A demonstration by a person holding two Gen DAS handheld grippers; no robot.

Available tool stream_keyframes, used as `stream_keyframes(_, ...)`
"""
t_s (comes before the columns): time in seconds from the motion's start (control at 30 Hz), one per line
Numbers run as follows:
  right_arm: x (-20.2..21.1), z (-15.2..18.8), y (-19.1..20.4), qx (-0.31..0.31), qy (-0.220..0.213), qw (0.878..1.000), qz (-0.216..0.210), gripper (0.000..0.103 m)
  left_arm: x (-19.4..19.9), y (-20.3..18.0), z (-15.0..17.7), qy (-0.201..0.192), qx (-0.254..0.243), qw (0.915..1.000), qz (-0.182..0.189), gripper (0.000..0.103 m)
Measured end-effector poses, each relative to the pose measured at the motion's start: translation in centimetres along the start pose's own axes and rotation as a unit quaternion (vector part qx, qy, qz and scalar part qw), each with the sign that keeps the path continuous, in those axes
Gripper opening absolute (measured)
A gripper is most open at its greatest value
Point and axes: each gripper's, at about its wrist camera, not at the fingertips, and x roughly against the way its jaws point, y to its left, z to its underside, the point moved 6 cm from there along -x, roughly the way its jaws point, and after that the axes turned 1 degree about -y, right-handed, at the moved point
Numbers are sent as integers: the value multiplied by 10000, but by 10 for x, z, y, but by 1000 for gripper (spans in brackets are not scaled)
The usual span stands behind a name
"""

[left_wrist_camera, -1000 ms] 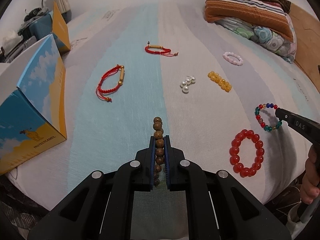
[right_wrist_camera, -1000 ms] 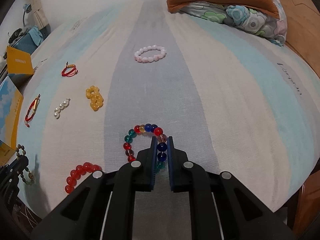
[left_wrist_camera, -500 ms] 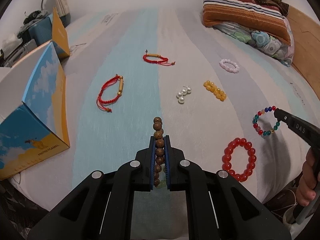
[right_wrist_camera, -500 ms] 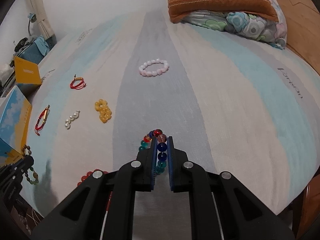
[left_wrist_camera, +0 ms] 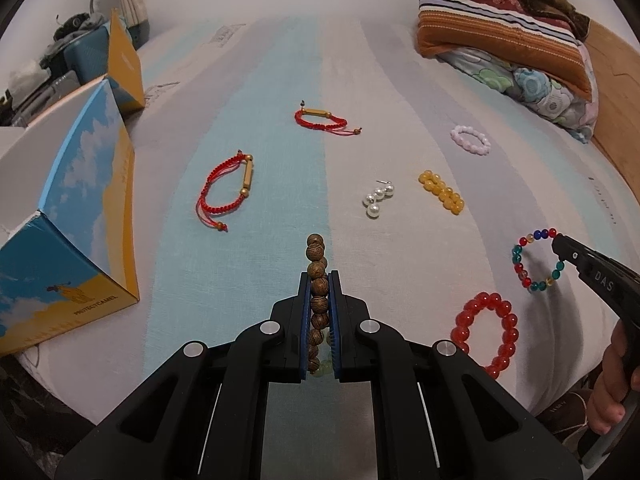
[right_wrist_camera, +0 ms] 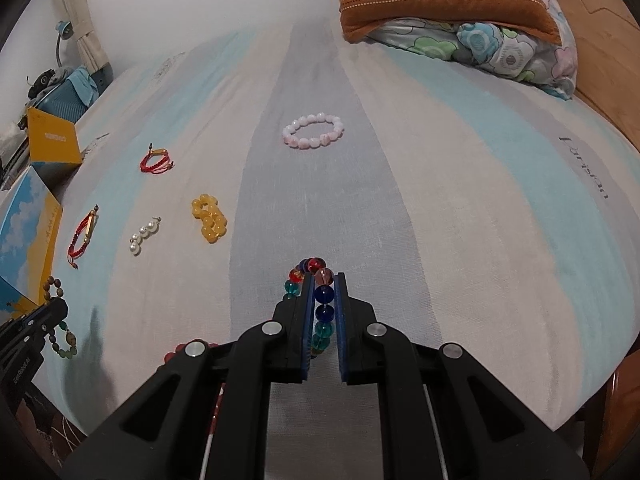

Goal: Organize jewelry
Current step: 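Carry both held bracelets over to the open white cardboard box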

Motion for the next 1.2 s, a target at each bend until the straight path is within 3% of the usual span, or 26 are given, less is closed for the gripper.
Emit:
stream_keyframes(0.3, 8, 0, 3, 14, -40, 10000, -72, 9, 4, 0, -3, -48, 49, 9998, -163, 7)
stream_keyframes(1.2, 31, -10, 20, -9, 43, 9998, -190, 9, 29, -9, -26, -190, -38, 9998, -77, 7)
